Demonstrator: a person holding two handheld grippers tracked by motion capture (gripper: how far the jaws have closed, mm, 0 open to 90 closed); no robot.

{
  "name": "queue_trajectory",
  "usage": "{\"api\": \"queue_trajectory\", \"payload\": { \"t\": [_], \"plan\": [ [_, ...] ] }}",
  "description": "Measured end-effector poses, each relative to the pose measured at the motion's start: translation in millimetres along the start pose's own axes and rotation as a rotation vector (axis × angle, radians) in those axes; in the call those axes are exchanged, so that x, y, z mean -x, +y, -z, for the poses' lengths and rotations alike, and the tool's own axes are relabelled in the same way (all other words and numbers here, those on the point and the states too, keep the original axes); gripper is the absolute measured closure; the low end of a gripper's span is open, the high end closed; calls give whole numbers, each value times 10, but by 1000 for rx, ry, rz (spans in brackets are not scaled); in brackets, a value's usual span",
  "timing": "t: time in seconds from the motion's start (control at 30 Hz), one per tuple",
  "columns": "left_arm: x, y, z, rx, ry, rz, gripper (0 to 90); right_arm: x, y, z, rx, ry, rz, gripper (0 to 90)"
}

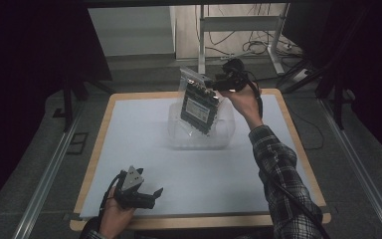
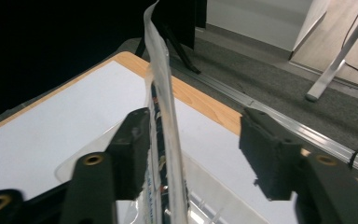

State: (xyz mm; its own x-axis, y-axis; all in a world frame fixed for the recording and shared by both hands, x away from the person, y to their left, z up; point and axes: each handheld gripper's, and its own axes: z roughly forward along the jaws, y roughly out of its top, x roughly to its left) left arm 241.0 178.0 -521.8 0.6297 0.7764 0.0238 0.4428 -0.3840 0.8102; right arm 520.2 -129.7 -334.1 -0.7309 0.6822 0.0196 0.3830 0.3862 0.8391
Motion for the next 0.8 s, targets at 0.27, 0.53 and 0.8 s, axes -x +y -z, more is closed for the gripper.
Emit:
{"api": "queue_trajectory", "payload": {
  "t": [0.27, 0.53, 0.8],
  "plan": [
    [-2, 6, 2, -16, -7, 21, 48, -13, -22, 71, -11, 18, 15, 303],
    [2, 7, -2, -24, -10, 20, 48, 9, -72, 151, -17, 23, 23, 243],
    [4, 8, -4, -26, -7, 19, 47, -21, -130, 238, -23, 35, 43, 196]
  ]
}}
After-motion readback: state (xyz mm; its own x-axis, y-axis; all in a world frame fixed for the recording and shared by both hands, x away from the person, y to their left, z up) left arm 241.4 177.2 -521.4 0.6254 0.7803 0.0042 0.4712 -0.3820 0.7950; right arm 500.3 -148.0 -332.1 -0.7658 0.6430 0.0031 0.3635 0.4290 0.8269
